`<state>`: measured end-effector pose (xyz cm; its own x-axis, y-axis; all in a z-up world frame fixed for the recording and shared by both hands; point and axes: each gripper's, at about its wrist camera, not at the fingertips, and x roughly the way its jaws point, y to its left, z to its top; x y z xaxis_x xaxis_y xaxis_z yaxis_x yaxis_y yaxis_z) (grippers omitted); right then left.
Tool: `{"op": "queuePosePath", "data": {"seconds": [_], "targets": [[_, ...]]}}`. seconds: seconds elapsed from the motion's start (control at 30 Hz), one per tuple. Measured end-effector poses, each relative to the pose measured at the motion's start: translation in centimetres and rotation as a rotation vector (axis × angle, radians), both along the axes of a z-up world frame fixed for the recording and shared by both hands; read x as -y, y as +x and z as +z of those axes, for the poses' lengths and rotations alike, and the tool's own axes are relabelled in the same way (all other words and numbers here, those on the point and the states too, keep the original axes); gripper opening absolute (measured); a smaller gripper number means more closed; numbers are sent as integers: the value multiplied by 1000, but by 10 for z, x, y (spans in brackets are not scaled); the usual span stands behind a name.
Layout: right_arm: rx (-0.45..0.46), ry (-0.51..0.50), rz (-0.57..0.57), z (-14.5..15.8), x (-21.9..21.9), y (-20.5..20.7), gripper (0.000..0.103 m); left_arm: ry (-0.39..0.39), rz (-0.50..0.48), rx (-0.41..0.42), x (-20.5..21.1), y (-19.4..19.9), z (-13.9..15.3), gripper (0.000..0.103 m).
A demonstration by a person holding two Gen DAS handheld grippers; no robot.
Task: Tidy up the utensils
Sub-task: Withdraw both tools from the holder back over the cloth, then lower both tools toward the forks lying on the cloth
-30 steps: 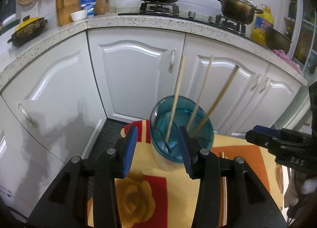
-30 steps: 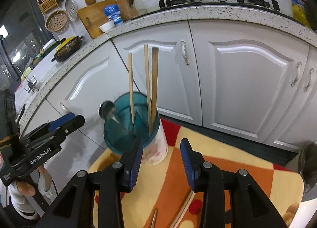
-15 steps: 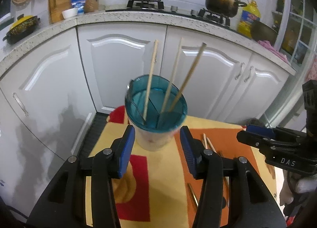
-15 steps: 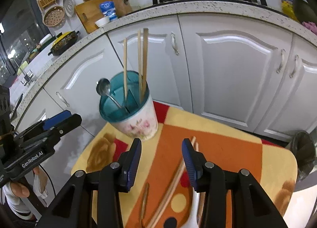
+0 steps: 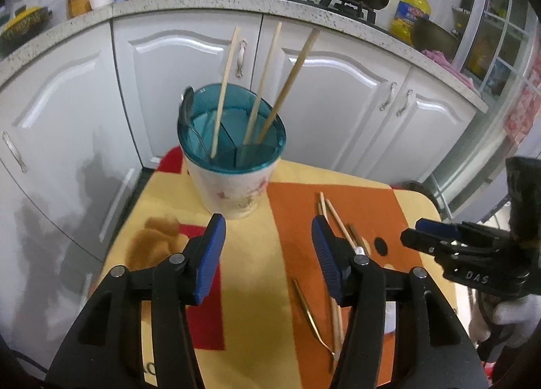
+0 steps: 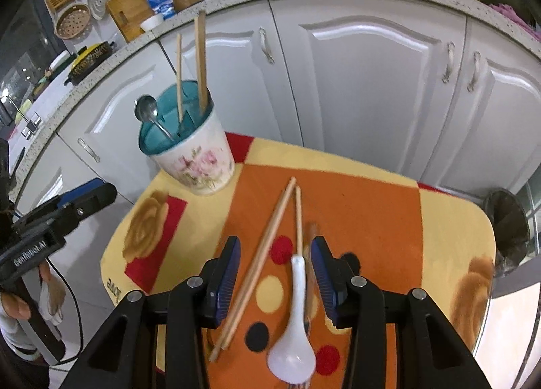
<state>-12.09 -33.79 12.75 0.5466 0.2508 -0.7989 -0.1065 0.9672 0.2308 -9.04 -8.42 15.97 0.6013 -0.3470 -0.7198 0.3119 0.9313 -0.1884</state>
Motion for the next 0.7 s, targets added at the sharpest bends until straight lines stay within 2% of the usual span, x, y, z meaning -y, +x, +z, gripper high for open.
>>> {"op": "queuePosePath", "data": {"seconds": [0.03,0.23,0.6,0.7], "targets": [[-5,-2,-2,-2,1,-2,42,-12,-3,-10,0,-1,-2,62],[-60,-6,-8,-23,7,-11,42,-45,-35,-82,0,-3,-20,67],[-150,-15,5,-61,9,-9,42,-63,-67,-269,5,-8,-77,67],[-163,-26,20,-69,4,-5,37,-59,-80,-297,9,-10,-86,67]]}}
